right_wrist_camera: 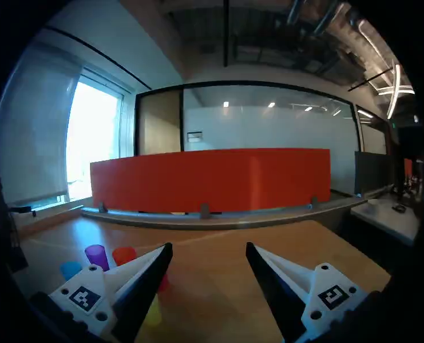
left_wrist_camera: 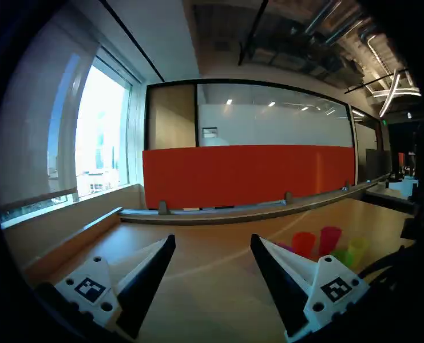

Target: Pour water

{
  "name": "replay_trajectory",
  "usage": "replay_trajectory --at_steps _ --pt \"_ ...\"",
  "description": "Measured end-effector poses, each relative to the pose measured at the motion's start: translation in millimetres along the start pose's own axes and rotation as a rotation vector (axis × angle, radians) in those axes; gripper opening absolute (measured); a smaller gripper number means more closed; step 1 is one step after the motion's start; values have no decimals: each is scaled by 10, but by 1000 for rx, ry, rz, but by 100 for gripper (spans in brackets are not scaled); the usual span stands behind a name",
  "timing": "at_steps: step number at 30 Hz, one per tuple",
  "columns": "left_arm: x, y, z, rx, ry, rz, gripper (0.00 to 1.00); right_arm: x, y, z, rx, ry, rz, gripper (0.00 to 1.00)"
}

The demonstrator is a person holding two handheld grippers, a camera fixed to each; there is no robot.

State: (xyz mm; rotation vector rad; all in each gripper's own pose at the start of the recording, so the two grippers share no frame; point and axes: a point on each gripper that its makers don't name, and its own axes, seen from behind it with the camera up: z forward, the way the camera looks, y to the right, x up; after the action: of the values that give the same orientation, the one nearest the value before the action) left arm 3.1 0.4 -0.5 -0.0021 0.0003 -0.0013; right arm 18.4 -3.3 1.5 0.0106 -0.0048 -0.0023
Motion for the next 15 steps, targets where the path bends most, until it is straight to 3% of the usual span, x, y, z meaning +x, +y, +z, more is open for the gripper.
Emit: replay_trajectory --at_steps 11,15 --pt "770 104 -35 -70 -9 -25 98 789 -222 45 70 3 -46 99" --pt "954 171 -24 -106 -6 -30 98 927 -305 60 91 19 -63 99"
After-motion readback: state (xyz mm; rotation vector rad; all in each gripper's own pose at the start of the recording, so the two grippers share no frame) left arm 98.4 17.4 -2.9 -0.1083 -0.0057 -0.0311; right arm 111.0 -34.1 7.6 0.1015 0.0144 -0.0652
